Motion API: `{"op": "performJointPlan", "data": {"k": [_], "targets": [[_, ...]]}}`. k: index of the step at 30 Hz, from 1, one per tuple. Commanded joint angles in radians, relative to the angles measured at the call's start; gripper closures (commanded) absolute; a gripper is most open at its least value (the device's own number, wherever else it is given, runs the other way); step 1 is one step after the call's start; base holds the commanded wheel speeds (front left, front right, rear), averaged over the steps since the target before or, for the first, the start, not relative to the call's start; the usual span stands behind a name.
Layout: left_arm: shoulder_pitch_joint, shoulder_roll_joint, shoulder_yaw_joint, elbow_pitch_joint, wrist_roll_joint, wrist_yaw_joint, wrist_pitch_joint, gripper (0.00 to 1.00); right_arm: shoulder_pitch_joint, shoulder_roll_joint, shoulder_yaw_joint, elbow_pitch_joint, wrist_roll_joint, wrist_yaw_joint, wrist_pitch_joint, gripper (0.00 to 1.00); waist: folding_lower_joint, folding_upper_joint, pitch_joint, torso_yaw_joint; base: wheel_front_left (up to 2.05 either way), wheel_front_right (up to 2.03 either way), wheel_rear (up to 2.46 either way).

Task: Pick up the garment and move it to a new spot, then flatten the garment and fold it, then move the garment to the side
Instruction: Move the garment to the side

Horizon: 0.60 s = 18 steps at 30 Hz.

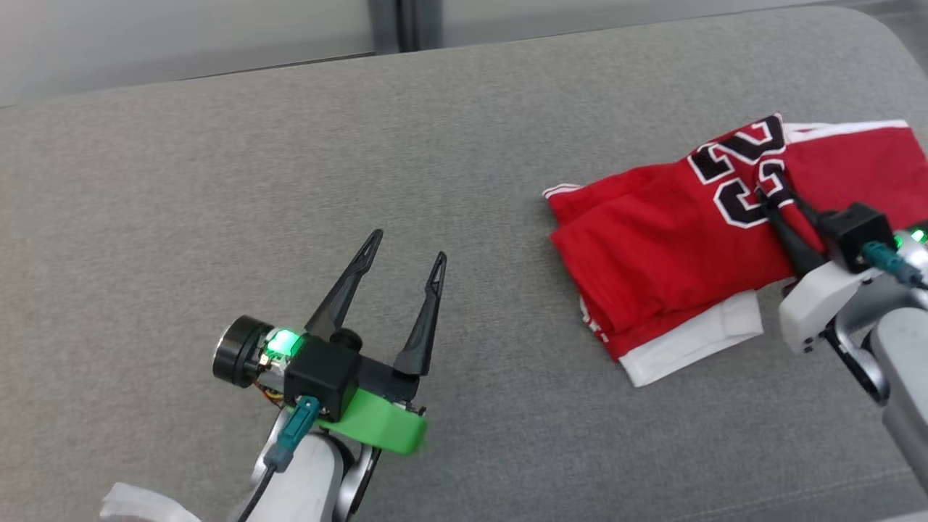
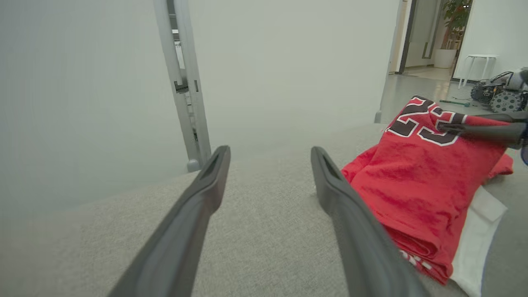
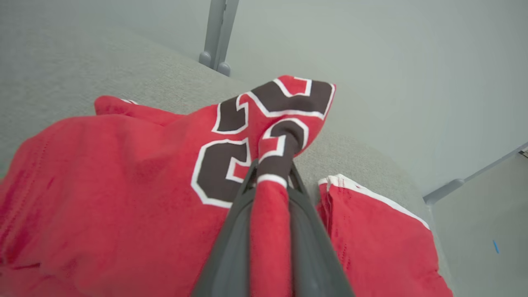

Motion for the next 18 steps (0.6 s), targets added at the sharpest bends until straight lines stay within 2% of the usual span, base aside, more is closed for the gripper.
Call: {"op": "performJointPlan", "data": {"k": [1, 7, 9, 18], "targets": [[-0.033, 0.007, -0.006, 0.002, 0.016, -0.011, -0.003, 0.00, -0.032, -0.028, 0.003, -0.006, 0.010, -0.002, -0.003, 1.00, 0.0000, 0.0000, 0.080, -0.128, 0.00, 0.00, 0.00], [-0.131, 0.020, -0.037, 0.013, 0.053, -0.034, -0.002, 0.00, -0.140, -0.107, 0.003, 0.028, 0.054, -0.002, -0.034, 1.00, 0.0000, 0.0000, 0.194, -0.215, 0.00, 0.00, 0.00], [-0.165, 0.024, -0.047, 0.017, 0.061, -0.040, -0.002, 0.00, -0.183, -0.114, -0.012, 0.057, 0.067, -0.002, -0.049, 1.00, 0.0000, 0.0000, 0.233, -0.231, 0.00, 0.00, 0.00], [-0.258, 0.034, -0.085, 0.015, 0.069, -0.048, -0.002, 0.00, -0.327, -0.128, -0.077, 0.278, 0.031, -0.002, -0.092, 1.00, 0.0000, 0.0000, 0.354, -0.223, 0.00, 0.00, 0.00]]}}
